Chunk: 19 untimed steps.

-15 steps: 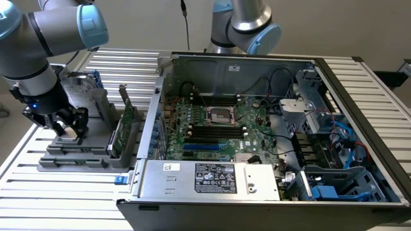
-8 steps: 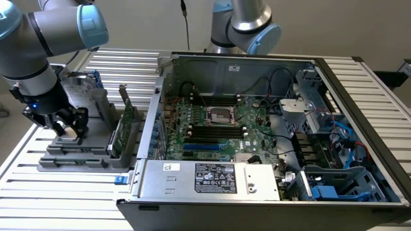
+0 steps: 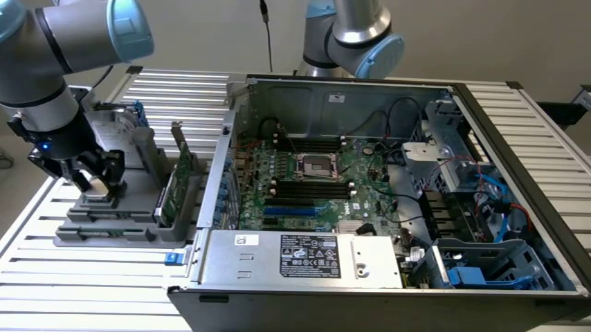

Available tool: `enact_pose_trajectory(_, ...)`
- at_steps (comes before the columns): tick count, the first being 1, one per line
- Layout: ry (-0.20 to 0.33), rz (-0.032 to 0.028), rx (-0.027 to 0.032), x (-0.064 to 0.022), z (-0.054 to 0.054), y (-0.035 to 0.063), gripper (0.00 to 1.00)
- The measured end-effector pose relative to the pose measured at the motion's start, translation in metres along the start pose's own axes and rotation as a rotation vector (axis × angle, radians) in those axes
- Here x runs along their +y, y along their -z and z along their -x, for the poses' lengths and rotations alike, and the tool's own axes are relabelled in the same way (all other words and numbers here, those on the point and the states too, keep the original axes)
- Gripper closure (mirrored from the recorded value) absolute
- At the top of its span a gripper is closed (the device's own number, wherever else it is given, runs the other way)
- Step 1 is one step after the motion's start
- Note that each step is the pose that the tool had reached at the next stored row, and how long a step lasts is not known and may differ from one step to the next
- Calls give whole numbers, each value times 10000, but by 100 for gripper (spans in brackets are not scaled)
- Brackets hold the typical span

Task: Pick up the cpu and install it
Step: 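Pick up the cpu and move it towards the insertion slot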

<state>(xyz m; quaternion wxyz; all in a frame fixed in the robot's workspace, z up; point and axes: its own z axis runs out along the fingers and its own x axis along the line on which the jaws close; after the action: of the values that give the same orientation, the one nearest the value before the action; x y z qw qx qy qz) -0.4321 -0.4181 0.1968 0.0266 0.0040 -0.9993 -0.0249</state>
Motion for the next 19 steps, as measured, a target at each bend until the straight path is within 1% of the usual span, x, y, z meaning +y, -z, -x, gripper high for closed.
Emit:
enact_pose_trajectory(3,0,4,0,4,-4,78,45)
enact_pose_trajectory(6,-1,8,-1,10,-10,189,45)
enact_pose_trajectory(11,-9,8,0,20,-7,416,45)
enact_pose_trajectory(15,-14,9,0,29,39,602,45)
enact_pose_trajectory(19,-21,9,1,38,118,787,45)
